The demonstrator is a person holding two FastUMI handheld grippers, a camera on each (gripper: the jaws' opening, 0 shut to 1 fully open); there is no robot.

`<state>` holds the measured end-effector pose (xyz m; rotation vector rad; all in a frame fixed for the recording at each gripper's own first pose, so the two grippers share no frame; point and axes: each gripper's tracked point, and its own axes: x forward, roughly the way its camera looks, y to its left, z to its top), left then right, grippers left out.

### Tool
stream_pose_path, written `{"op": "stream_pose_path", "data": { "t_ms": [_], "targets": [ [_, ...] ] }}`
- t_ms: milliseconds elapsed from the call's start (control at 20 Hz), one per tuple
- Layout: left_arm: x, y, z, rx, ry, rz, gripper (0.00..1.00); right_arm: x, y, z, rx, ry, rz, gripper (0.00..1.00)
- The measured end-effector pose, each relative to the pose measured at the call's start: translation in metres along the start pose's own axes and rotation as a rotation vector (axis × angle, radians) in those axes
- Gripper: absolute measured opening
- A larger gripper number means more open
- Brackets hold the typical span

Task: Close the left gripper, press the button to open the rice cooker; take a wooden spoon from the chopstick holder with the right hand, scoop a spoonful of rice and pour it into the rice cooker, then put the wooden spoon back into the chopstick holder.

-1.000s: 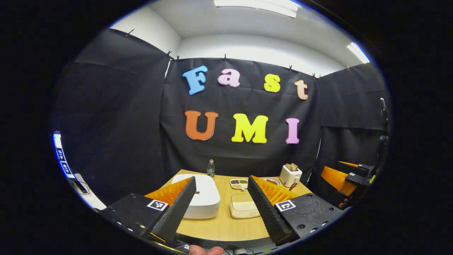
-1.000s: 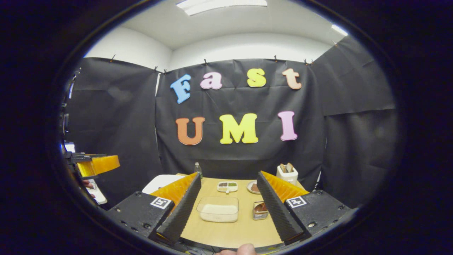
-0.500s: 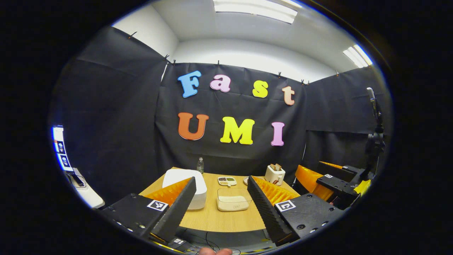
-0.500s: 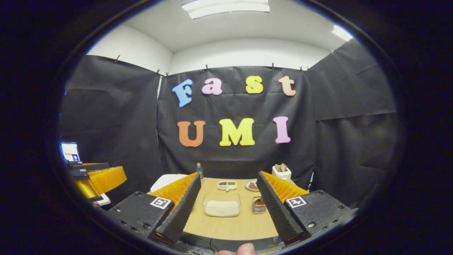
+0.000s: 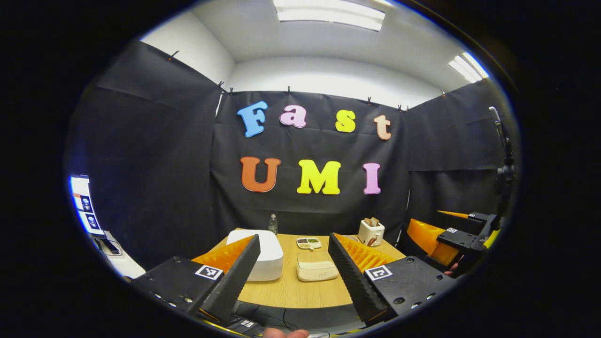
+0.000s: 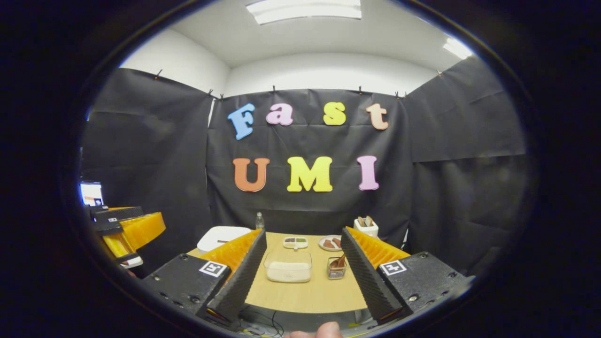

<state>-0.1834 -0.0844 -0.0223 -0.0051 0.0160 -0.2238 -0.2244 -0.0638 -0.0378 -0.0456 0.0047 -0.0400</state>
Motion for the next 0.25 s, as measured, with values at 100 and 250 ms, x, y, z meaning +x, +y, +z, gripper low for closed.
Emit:
{"op": "stream_pose_path", "data": {
  "t_ms": [100,250],
  "targets": [
    [-0.003,0.003,0.002,0.002,-0.009,0.017,0.95,0.001,0.000,-0.002,0.004,-0.002,0.006,1.00],
    [-0.012,0.003,-0.001,0.001,-0.009,0.019,0.95,0.001,0.002,-0.005,0.005,-0.005,0.015,1.00]
  ]
}}
